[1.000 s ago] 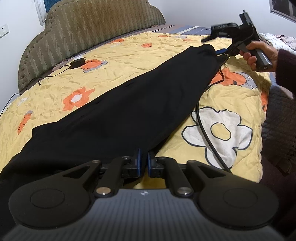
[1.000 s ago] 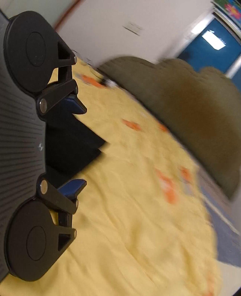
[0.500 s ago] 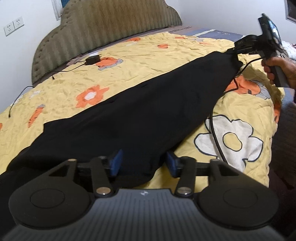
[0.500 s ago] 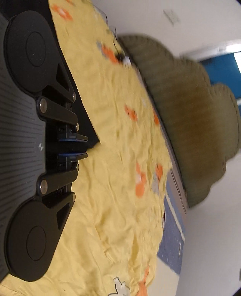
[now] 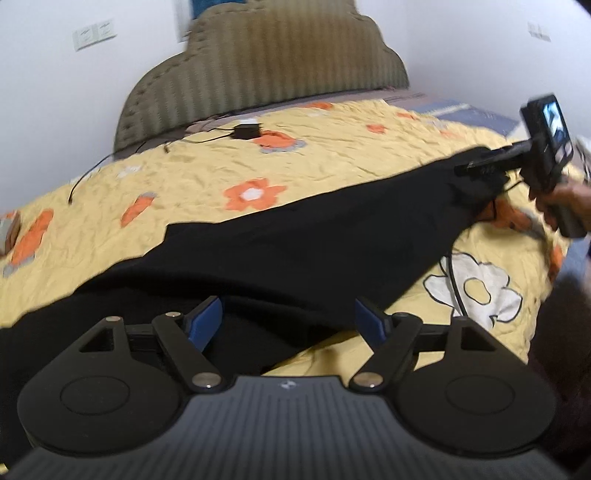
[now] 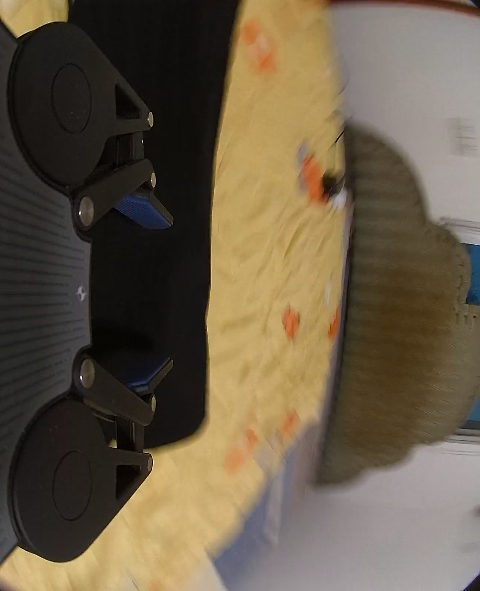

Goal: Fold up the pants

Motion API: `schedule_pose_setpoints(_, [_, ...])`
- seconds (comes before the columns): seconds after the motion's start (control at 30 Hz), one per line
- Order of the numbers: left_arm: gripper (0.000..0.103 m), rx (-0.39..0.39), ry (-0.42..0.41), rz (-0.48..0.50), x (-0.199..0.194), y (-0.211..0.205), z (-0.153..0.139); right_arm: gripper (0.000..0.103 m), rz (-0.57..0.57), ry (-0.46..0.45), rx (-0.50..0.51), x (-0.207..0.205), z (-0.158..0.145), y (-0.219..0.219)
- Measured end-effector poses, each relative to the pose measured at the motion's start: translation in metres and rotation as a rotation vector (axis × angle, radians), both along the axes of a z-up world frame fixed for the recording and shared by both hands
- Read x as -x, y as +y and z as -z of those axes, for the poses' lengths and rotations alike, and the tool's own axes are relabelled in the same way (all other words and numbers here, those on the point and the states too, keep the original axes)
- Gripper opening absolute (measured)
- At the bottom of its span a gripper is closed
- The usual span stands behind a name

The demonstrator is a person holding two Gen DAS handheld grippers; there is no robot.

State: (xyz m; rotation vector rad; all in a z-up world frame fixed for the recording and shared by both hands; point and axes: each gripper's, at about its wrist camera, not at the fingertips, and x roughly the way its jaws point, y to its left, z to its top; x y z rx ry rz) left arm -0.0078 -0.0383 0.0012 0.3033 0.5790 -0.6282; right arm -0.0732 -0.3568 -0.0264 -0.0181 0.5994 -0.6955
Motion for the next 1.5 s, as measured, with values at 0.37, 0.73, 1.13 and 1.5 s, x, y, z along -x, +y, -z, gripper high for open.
schedule_pose_setpoints(0.37, [0.081, 0.163, 0.073, -0.223, -0.044, 0.076, 0.012, 0.074, -0.758, -0.112, -0.390, -0.138, -0.056, 0.120])
schedule_pose_setpoints(0.73, [0.081, 0.130, 0.064, -0.237, -0.047, 0.088, 0.028, 0.074, -0.975, 0.142, -0.244, -0.257, -0.015, 0.192])
schedule_pose_setpoints(1.13, [0.083, 0.126, 0.078, -0.233, -0.047, 0.088, 0.032, 0.065, -0.976, 0.246, 0.040, -0.307, 0.012, 0.223])
schedule_pose_setpoints(1.5, [0.087, 0.095, 0.068, -0.172, -0.041, 0.077, 0.024, 0.066, -0.942, 0.218, -0.115, -0.184, -0.010, 0.198])
